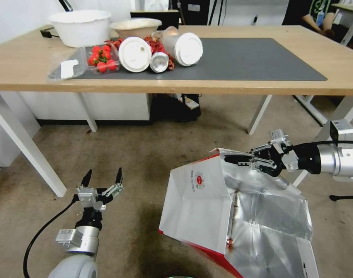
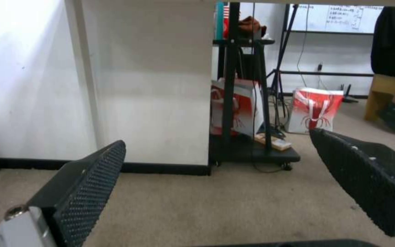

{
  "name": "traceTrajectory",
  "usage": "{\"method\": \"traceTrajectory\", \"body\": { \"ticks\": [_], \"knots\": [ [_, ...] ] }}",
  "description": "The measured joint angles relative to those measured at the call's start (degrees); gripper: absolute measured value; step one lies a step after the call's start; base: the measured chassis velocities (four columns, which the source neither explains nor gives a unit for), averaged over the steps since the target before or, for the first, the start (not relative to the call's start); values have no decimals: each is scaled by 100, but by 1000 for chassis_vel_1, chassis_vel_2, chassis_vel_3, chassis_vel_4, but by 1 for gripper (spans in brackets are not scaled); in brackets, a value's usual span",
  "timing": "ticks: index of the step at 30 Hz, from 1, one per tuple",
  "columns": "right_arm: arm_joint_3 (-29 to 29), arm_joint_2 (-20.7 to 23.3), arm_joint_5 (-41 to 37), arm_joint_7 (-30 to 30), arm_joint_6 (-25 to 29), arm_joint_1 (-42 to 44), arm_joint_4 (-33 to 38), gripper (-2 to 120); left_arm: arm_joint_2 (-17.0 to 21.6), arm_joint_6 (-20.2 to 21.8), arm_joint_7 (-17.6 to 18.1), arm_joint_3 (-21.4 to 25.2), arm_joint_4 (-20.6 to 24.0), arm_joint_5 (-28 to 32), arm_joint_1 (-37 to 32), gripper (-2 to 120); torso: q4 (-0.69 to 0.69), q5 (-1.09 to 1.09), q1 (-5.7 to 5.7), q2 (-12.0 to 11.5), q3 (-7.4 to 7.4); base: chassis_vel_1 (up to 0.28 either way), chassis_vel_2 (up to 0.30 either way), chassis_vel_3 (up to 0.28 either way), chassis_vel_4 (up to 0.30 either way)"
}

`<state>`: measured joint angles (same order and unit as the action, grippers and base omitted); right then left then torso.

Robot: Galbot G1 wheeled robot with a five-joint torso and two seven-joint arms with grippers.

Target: Pick up the food delivery bag from the floor and place it on the table.

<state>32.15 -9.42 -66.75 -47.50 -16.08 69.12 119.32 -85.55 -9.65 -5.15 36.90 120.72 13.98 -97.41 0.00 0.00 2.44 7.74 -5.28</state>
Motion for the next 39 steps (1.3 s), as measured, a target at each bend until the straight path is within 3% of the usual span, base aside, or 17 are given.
{"method": "traceTrajectory", "body": {
  "ticks": [22,39],
  "knots": [
    [44,63,-126,-17,-64,-16,81,0,5,43,7,12,87,20,-22,100,0,0,104,521,-420,0,0,0,0],
    [67,105,-155,-27,-74,-16,96,0,3,56,11,15,111,21,-26,100,0,0,203,865,-664,0,0,0,0]
  ]
}}
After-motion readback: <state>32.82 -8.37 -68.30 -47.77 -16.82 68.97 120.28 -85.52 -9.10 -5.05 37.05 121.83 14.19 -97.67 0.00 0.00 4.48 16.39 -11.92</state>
